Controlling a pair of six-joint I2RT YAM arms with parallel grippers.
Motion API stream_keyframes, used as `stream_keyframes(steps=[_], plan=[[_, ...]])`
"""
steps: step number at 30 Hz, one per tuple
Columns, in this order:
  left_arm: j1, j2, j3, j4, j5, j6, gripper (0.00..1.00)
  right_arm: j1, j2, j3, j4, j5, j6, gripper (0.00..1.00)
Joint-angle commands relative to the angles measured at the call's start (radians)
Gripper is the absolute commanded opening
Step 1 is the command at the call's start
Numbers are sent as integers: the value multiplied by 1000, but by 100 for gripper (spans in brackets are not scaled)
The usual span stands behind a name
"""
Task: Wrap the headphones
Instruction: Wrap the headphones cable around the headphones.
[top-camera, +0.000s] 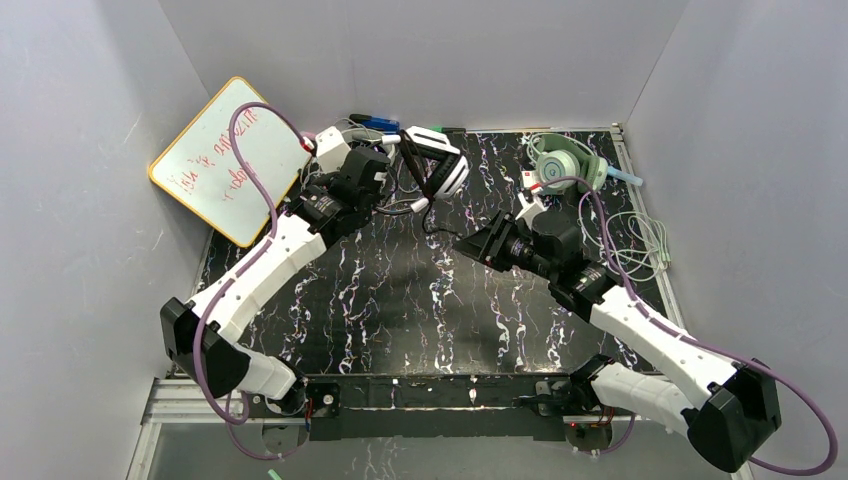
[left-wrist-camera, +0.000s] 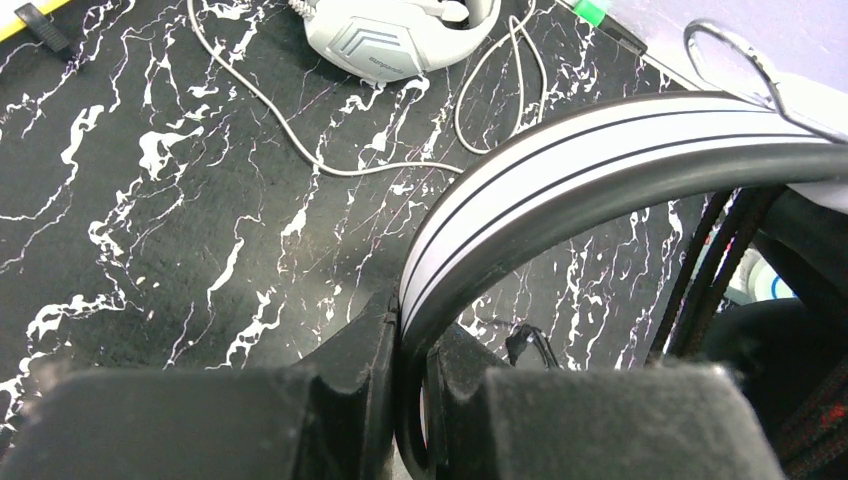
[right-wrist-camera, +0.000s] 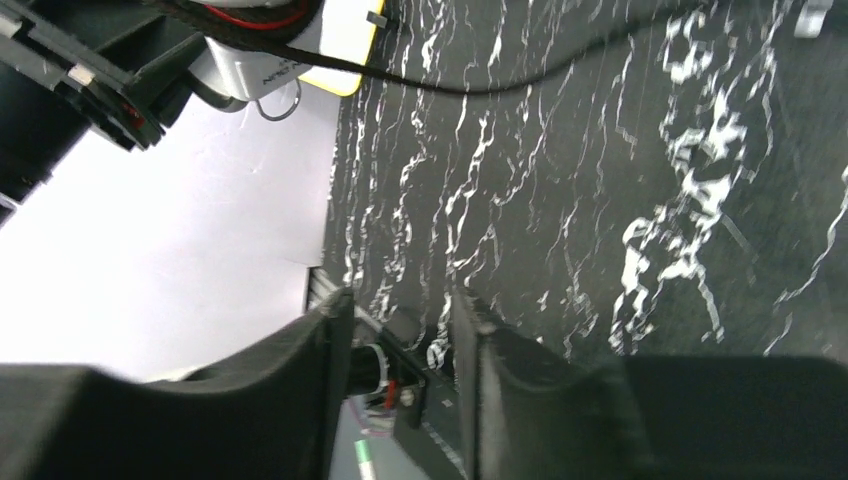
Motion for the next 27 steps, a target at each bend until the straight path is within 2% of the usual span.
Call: stream_keyframes(steps=[1,2,4,7,10,14,19,23,27], plan=[[-3,-88,42,91,26,31,0,6,-42,-26,119,-13,-224,61],[-3,-93,56,84,44,38,0,6,-43,-34,123,-19,-261,70],[-2,-104,85,66,74,41,0,6,-37,-37,95,13,-275,76],[-3,-122,124,39,107,44,0,6,-12,-31,56,78,-219,78],[-3,-141,145,27,134,40,0,6,24,-27,-19,221,-111,79],[-3,-160,163,21,169,44,0,6,72,-40,-62,320,25,91],[-3,-170,168,9,203,44,0,6,147,-1,-185,394,319,91],[-3,-179,150,12,220,35,0,7,199,11,-158,375,488,88],[-3,-182,142,12,237,34,0,6,224,-40,-51,335,651,86]])
